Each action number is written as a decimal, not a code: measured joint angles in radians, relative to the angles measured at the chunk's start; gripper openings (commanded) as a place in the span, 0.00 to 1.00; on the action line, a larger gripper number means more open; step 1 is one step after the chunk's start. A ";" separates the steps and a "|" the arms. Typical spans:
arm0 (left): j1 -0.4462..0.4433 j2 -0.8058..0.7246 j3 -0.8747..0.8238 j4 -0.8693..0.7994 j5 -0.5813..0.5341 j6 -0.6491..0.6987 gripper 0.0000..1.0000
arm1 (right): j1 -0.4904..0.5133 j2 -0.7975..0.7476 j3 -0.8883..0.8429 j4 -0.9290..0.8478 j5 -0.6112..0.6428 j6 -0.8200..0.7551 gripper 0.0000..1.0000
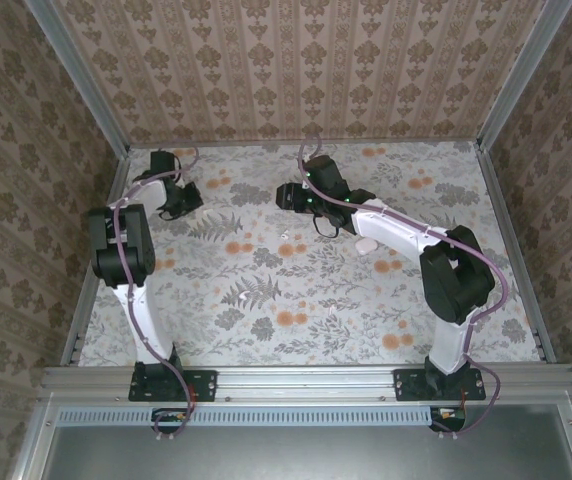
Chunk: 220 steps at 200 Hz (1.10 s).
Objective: Insert the wireless bluetooth earbuds into the charging case
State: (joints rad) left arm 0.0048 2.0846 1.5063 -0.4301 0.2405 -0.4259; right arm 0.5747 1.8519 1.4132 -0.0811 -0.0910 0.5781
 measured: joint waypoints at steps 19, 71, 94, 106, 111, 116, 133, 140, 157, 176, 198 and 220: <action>-0.007 0.000 0.001 -0.009 -0.002 0.002 0.00 | -0.002 -0.001 -0.003 0.003 0.000 -0.002 0.52; -0.034 -0.025 -0.039 -0.001 -0.002 0.003 0.00 | -0.002 -0.019 -0.018 0.003 -0.014 -0.002 0.52; -0.053 -0.047 -0.074 0.006 -0.002 0.003 0.00 | -0.002 -0.032 -0.031 0.003 -0.019 -0.001 0.52; -0.062 -0.063 -0.098 0.016 0.000 0.003 0.00 | -0.002 -0.040 -0.040 0.003 -0.021 0.001 0.52; -0.066 -0.070 -0.109 0.019 0.001 0.003 0.00 | -0.002 -0.043 -0.043 0.003 -0.022 0.001 0.52; -0.071 -0.080 -0.124 0.024 0.002 0.003 0.00 | -0.002 -0.046 -0.048 0.003 -0.022 0.001 0.52; -0.088 -0.109 -0.166 0.031 0.001 0.002 0.00 | -0.002 -0.057 -0.060 0.003 -0.023 0.002 0.52; -0.097 -0.118 -0.180 0.034 0.002 0.002 0.00 | -0.002 -0.062 -0.066 0.003 -0.024 0.002 0.52; -0.123 -0.146 -0.218 0.042 0.002 -0.002 0.00 | -0.002 -0.070 -0.072 0.003 -0.030 0.004 0.53; -0.159 -0.189 -0.275 0.048 0.000 -0.008 0.00 | -0.002 -0.080 -0.083 0.003 -0.037 0.005 0.53; -0.208 -0.233 -0.330 0.048 -0.002 -0.022 0.00 | -0.002 -0.093 -0.100 0.002 -0.047 0.006 0.53; -0.263 -0.267 -0.376 0.061 -0.003 -0.044 0.00 | -0.002 -0.102 -0.117 -0.003 -0.053 0.008 0.53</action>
State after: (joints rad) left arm -0.2581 1.8172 1.1301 -0.3695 0.2379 -0.4698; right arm 0.5728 1.7496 1.2961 -0.0841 -0.1436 0.5861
